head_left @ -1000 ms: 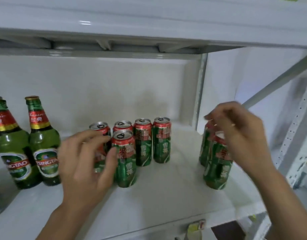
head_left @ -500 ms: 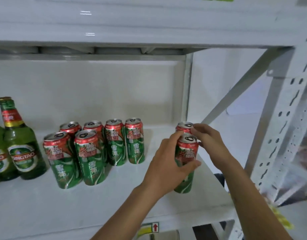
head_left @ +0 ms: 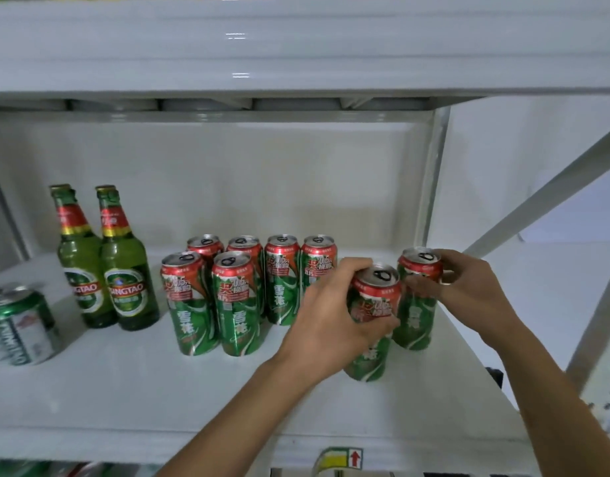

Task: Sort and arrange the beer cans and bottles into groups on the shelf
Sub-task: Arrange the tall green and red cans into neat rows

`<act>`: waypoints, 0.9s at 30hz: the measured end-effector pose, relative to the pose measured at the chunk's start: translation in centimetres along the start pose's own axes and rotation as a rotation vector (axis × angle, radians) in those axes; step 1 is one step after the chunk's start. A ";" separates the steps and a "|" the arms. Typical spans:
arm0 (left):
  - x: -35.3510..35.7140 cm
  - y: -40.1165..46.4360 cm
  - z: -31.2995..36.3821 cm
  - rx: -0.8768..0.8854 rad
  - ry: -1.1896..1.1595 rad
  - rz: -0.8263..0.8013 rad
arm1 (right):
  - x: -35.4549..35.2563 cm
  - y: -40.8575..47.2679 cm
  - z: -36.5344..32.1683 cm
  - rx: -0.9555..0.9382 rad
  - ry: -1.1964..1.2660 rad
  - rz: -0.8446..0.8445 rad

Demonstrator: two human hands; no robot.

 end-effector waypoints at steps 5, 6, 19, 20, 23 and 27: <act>-4.5 -0.1 -2.6 0.034 0.436 0.159 | 3.3 -0.7 -2.4 -0.104 -0.011 -0.088; -4.9 0.0 -3.1 0.040 0.545 0.183 | 4.1 -0.8 -2.8 -0.115 -0.021 -0.113; -6.8 1.0 -7.0 0.088 0.965 0.167 | 11.0 -2.1 -2.9 -0.117 -0.005 -0.227; -6.8 1.1 -7.1 0.083 0.979 0.164 | 11.2 -2.2 -3.0 -0.120 0.002 -0.223; -6.7 1.3 -7.3 0.070 1.013 0.170 | 11.5 -2.4 -3.2 -0.150 0.022 -0.205; -6.8 1.2 -8.0 0.022 1.036 0.177 | 12.4 -2.3 -3.1 -0.165 0.003 -0.214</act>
Point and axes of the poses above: each hand's wrist, its own y-axis towards the middle knuckle, its own x-axis out of the palm, z = x × y, the point moved 3 cm from there along y, towards the middle knuckle, and after that the axes turned 15 degrees about y, right-handed, at the moved point
